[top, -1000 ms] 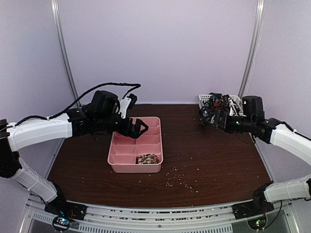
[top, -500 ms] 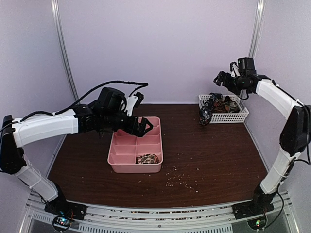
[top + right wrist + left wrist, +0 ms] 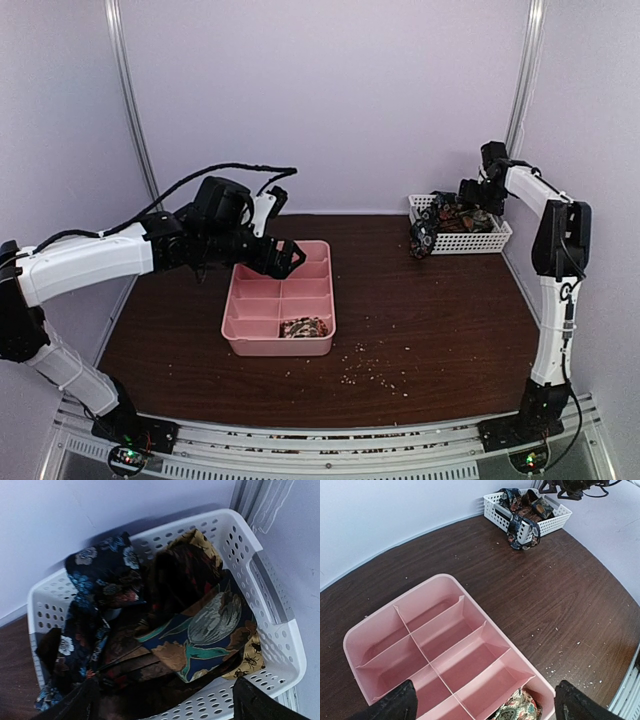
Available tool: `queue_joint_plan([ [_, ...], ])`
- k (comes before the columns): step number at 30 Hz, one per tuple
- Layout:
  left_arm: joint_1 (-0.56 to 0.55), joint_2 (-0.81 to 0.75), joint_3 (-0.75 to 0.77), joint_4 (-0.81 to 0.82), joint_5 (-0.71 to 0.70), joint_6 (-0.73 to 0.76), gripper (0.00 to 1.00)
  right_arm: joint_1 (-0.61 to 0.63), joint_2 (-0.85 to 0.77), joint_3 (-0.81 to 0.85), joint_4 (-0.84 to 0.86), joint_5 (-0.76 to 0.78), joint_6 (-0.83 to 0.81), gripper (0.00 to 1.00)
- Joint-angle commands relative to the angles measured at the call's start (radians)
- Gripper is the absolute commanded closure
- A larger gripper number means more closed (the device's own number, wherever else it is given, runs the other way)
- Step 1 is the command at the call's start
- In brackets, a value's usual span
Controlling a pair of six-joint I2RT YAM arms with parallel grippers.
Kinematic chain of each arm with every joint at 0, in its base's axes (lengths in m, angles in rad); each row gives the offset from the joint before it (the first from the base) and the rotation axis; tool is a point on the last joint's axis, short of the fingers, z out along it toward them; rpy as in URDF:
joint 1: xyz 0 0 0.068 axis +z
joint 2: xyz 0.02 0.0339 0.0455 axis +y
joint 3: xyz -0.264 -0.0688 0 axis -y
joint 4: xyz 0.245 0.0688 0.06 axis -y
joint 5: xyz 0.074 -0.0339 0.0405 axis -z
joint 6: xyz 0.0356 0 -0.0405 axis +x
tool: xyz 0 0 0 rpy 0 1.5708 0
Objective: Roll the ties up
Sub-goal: Pick up the tie from the bin.
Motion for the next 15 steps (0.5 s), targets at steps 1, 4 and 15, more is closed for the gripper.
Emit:
queue_joint_plan([
  [1, 0.009, -0.016, -0.011, 0.005, -0.021, 0.021, 0.02, -0.035, 0.061, 0.058, -0.048, 0.033, -0.022, 0.08],
  [4, 0.013, -0.008, -0.013, 0.003, -0.020, 0.023, 0.02, -0.050, 0.103, 0.076, -0.042, 0.026, -0.024, 0.08],
  [15, 0.031, 0.005, -0.012, 0.005, -0.010, 0.028, 0.02, -0.053, 0.221, 0.190, -0.048, 0.040, -0.015, 0.17],
])
